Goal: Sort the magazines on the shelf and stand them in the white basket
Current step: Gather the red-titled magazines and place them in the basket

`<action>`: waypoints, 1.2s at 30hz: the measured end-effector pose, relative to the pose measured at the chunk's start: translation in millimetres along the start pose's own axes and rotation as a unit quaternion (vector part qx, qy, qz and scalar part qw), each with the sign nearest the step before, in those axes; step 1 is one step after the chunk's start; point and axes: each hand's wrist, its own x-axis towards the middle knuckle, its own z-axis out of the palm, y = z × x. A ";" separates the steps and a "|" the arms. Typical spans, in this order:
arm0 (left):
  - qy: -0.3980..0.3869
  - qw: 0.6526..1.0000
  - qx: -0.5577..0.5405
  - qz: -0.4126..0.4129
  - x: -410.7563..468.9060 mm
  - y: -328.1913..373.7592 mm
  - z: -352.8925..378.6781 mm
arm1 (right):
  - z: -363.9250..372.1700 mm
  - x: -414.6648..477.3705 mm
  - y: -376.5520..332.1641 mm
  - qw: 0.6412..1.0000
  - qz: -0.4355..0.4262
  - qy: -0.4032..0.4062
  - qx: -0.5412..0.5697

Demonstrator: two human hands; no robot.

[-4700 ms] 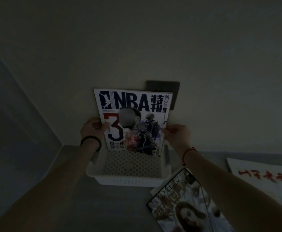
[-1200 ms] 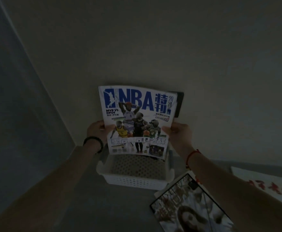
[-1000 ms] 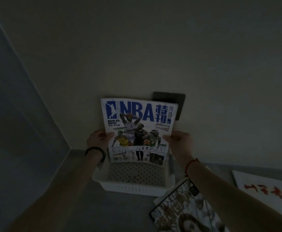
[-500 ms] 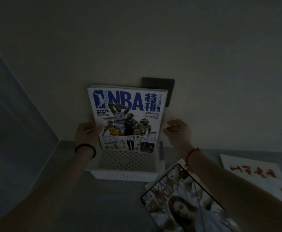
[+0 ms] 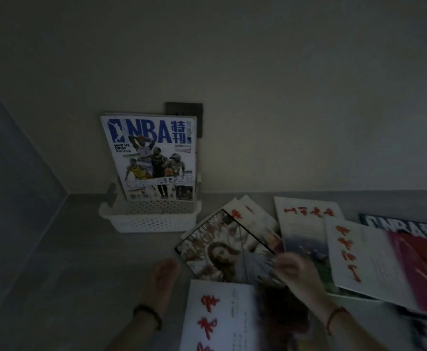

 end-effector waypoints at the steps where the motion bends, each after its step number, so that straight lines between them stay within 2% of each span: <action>1: -0.014 0.999 0.042 0.000 -14.9 -7.2 6.1 | -1.3 -13.1 13.6 1.000 -0.003 -0.015 -0.007; 5: -0.054 0.984 0.169 0.011 -58.5 -29.5 22.1 | -2.3 -56.1 50.2 0.990 -0.067 -0.049 -0.115; 8: -0.023 0.977 0.214 -0.002 -79.5 -36.6 27.7 | 0.6 -76.5 67.2 0.967 -0.089 -0.129 -0.199; 11: 0.002 0.989 0.144 -0.032 -85.9 -37.8 26.0 | 4.5 -86.2 79.7 0.931 -0.101 -0.161 -0.311; 13: -0.035 0.990 0.099 -0.092 -89.3 -37.6 24.6 | 5.1 -90.1 81.1 0.919 -0.098 -0.167 -0.344; 15: -0.057 0.987 0.124 -0.083 -96.3 -37.8 24.9 | 4.6 -91.6 78.1 0.917 -0.091 -0.171 -0.349; 18: -0.061 0.988 0.139 -0.011 -106.1 -20.8 26.7 | 2.3 -90.5 61.8 0.935 -0.112 -0.137 -0.308; 21: -0.103 0.982 0.145 0.069 -110.6 21.7 22.2 | -3.1 -79.4 27.3 0.939 -0.210 -0.066 -0.266; 22: -0.112 0.976 0.160 0.099 -110.8 40.0 19.4 | -7.4 -73.1 11.4 0.943 -0.218 -0.057 -0.244; 25: -0.131 0.955 0.192 0.183 -106.7 98.5 8.2 | -21.9 -53.4 -42.8 0.949 -0.228 -0.083 -0.201; 27: -0.093 0.947 0.186 0.243 -100.2 131.5 -4.3 | -27.6 -45.1 -75.5 0.949 -0.270 -0.069 -0.145; 30: 0.058 0.918 0.144 0.365 -82.0 162.9 -30.8 | -28.6 -32.5 -117.4 0.950 -0.305 0.030 -0.052; 32: 0.108 0.926 0.092 0.351 -66.0 172.3 -48.7 | -23.4 -22.0 -141.4 0.951 -0.304 0.055 0.000; 34: 0.053 0.950 0.030 0.305 -50.7 174.6 -60.7 | -12.7 -11.8 -163.3 0.948 -0.305 0.072 0.057; 36: 0.031 0.960 0.067 0.270 -32.8 169.2 -65.7 | 6.1 -1.9 -183.9 0.944 -0.300 0.099 0.095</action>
